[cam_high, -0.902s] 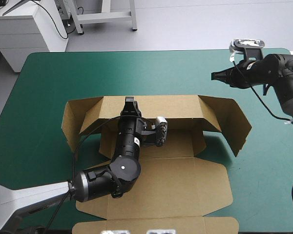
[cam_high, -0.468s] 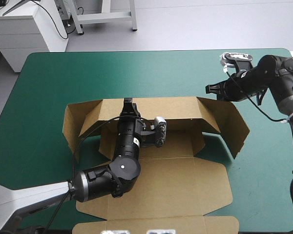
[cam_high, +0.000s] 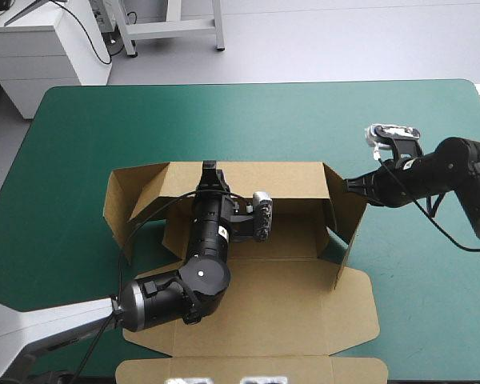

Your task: Fold the box

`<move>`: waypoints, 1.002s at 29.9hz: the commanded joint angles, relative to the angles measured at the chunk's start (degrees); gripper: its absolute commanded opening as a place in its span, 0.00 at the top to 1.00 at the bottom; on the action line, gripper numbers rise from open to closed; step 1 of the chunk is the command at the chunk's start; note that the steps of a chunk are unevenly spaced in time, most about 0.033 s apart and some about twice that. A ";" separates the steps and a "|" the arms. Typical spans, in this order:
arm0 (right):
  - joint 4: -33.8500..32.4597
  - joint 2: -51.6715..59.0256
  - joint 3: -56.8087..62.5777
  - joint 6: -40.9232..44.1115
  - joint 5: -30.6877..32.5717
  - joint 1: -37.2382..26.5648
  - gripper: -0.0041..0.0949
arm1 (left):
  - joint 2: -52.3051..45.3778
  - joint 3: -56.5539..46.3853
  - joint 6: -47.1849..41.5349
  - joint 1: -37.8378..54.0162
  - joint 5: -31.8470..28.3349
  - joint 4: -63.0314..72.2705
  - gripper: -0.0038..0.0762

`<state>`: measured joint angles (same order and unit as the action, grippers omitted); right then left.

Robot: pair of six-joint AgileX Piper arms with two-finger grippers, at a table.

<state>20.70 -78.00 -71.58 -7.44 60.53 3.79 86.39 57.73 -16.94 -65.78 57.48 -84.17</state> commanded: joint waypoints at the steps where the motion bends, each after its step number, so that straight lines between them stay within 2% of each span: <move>1: 3.83 4.61 2.13 -1.91 -2.41 0.09 0.98 | -2.29 1.38 -0.01 -0.40 2.60 -3.93 0.96; 4: 9.91 7.12 6.61 -7.59 -6.41 0.09 0.98 | -2.29 1.38 -0.01 -0.40 2.60 -3.93 0.96; 14: 26.26 19.68 27.84 -32.48 -27.11 0.09 0.98 | -2.29 1.38 -0.24 -0.40 2.60 -3.93 0.96; 16: 28.69 20.91 30.46 -38.02 -28.50 0.09 0.97 | -2.29 1.38 -0.24 -0.40 2.60 -3.80 0.96; 20: 29.34 21.13 31.29 -43.31 -24.92 0.09 0.94 | -2.29 1.38 -1.41 -0.40 2.60 -1.55 0.96; 24: 29.34 21.13 31.29 -46.57 -23.15 0.09 0.78 | -2.29 1.38 -1.41 -0.40 2.60 0.21 0.96; 30: 29.34 21.13 31.29 -49.08 -21.07 0.09 0.38 | -2.29 1.38 -1.41 -0.40 2.60 -0.06 0.96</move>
<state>47.93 -57.87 -38.83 -54.93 39.89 3.79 86.39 57.73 -17.55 -65.78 58.10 -81.17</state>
